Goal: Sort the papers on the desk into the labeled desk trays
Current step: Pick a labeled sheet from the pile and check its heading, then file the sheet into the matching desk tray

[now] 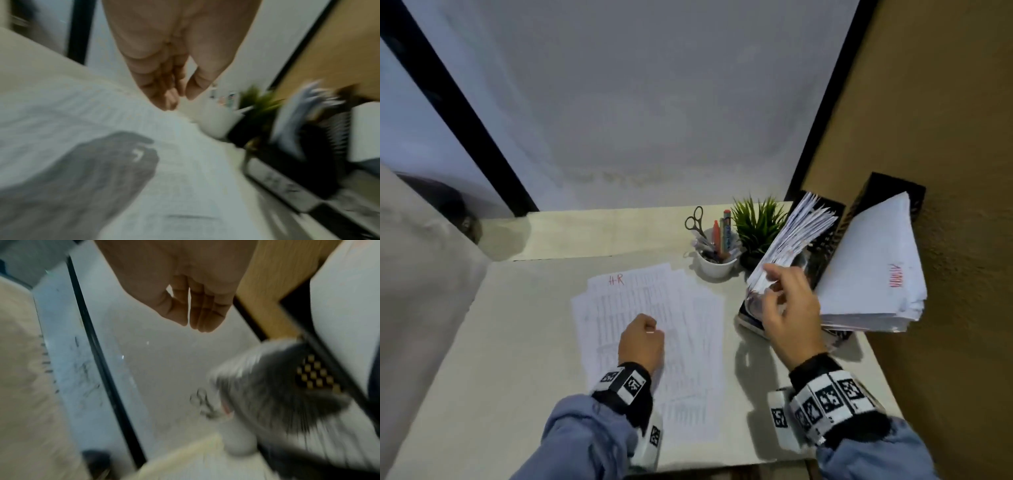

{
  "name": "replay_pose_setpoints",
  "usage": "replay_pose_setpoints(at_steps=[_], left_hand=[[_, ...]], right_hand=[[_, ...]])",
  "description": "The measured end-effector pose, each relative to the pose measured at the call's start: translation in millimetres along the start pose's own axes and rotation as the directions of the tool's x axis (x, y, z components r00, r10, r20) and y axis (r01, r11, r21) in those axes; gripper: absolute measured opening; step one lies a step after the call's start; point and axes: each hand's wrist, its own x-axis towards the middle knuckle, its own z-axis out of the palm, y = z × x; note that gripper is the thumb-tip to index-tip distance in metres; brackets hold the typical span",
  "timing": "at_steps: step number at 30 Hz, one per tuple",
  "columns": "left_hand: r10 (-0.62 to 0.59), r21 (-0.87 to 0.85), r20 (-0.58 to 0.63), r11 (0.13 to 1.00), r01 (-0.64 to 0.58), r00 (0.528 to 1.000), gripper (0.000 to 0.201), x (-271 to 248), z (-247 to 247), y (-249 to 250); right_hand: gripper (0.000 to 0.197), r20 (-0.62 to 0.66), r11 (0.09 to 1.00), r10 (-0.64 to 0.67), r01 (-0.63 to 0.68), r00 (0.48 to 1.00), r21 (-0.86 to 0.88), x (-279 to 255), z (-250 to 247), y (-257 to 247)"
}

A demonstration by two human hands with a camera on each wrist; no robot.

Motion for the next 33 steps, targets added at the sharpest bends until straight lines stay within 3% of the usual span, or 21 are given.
replay_pose_setpoints(at_steps=[2, 3, 5, 7, 9, 11, 12, 13, 15, 17, 19, 22, 24, 27, 28, 31, 33], left_hand=[[-0.160, 0.117, -0.067, 0.979, 0.167, 0.985, 0.035, 11, -14, -40], [-0.222, 0.152, -0.091, 0.960, 0.234, 0.971, 0.044, 14, -18, -54], [-0.301, 0.178, -0.131, 0.930, 0.321, 0.945, 0.054, 16, -23, -70], [-0.330, 0.169, -0.150, 0.920, 0.353, 0.932, 0.059, 17, -22, -74], [-0.380, 0.147, -0.175, 0.902, 0.405, 0.908, 0.063, 21, -24, -76], [-0.416, 0.138, -0.179, 0.887, 0.441, 0.892, 0.065, 25, -25, -78], [-0.423, 0.135, -0.177, 0.884, 0.448, 0.888, 0.066, 26, -26, -81], [-0.424, 0.127, -0.176, 0.885, 0.447, 0.889, 0.066, 28, -27, -83], [-0.430, 0.127, -0.168, 0.883, 0.452, 0.887, 0.067, 30, -29, -88], [-0.445, 0.202, -0.171, 0.858, 0.473, 0.879, 0.064, 30, -35, -93], [-0.447, 0.268, -0.175, 0.836, 0.479, 0.877, 0.061, 30, -39, -97], [-0.448, 0.181, -0.153, 0.864, 0.471, 0.881, 0.067, 30, -41, -101], [-0.460, 0.114, -0.130, 0.873, 0.475, 0.878, 0.073, 30, -43, -102], [-0.468, 0.148, -0.105, 0.865, 0.479, 0.877, 0.071, 29, -46, -106], [-0.447, 0.154, -0.099, 0.876, 0.458, 0.889, 0.062, 28, -45, -107], [-0.261, 0.040, -0.123, 0.963, 0.267, 0.958, 0.009, 24, -41, -109], [-0.179, -0.103, -0.125, 0.981, 0.167, 0.976, 0.024, 18, -40, -108]], right_hand=[[0.032, 0.224, 0.987, 0.155, -0.159, 0.962, -0.004, -21, 40, 6], [0.034, 0.329, 0.960, 0.275, -0.277, 0.904, -0.041, -31, 58, 12], [0.041, 0.460, 0.860, 0.495, -0.490, 0.737, -0.141, -46, 90, 28], [0.049, 0.493, 0.769, 0.614, -0.608, 0.617, -0.197, -55, 110, 40], [0.051, 0.514, 0.717, 0.664, -0.656, 0.543, -0.233, -60, 125, 43], [0.041, 0.532, 0.673, 0.693, -0.701, 0.487, -0.236, -66, 137, 45], [0.026, 0.536, 0.649, 0.708, -0.723, 0.460, -0.236, -69, 142, 45], [0.016, 0.537, 0.643, 0.713, -0.725, 0.450, -0.246, -72, 146, 43], [0.036, 0.520, 0.628, 0.731, -0.734, 0.441, -0.259, -75, 154, 44], [0.028, 0.504, 0.601, 0.745, -0.768, 0.437, -0.221, -78, 158, 39], [0.043, 0.480, 0.560, 0.773, -0.802, 0.415, -0.209, -80, 160, 37], [0.032, 0.489, 0.539, 0.778, -0.818, 0.394, -0.199, -79, 161, 34], [0.028, 0.478, 0.555, 0.774, -0.808, 0.415, -0.197, -78, 163, 31], [0.032, 0.452, 0.581, 0.768, -0.790, 0.453, -0.196, -77, 167, 29], [0.037, 0.449, 0.585, 0.767, -0.787, 0.458, -0.197, -76, 168, 29], [0.050, 0.456, 0.594, 0.763, -0.775, 0.457, -0.217, -73, 171, 29], [0.060, 0.470, 0.588, 0.764, -0.778, 0.443, -0.222, -70, 170, 32]])
